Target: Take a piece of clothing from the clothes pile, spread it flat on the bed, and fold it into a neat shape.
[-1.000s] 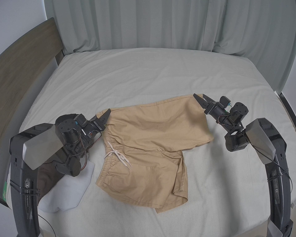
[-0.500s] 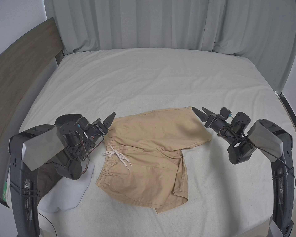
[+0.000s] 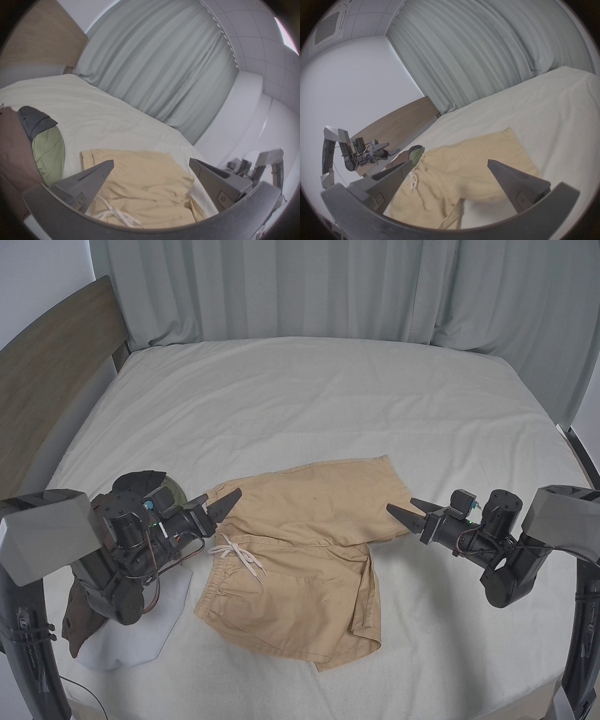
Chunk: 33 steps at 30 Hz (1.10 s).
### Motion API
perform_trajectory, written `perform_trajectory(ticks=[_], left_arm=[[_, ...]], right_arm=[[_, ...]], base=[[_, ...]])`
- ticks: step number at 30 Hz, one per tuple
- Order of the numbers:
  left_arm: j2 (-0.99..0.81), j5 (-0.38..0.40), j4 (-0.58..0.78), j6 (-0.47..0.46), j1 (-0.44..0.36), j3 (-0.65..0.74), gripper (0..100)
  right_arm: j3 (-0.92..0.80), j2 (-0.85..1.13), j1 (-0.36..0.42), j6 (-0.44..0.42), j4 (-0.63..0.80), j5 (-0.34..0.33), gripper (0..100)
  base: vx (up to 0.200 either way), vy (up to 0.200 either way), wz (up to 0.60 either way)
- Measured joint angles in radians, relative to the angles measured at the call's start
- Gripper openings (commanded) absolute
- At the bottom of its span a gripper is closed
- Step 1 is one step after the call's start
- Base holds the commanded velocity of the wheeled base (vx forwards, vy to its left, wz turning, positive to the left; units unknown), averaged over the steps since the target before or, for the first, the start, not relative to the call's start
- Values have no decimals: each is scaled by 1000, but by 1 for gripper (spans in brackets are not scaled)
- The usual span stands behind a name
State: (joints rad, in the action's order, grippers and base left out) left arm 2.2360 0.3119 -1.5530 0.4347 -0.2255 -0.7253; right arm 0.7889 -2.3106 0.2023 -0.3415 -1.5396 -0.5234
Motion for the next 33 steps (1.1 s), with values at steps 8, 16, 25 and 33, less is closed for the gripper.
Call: perform_trajectory(ticks=[8, 16, 25, 33], left_arm=[[-171, 219, -1, -138, 11, 197, 100], [-266, 296, 0, -274, 20, 306, 100], [-287, 305, 0, -415, 16, 350, 100], [-300, 306, 0, -481, 21, 364, 100]], right_arm=[[-197, 120, 61, 22, -1, -4, 100], [-275, 170, 99, 24, -1, -23, 100], [-341, 214, 119, 24, -1, -21, 100], [-375, 218, 127, 25, 0, -18, 100]], base=[[0, 0, 0], [0, 0, 0], [0, 0, 0], [0, 0, 0]])
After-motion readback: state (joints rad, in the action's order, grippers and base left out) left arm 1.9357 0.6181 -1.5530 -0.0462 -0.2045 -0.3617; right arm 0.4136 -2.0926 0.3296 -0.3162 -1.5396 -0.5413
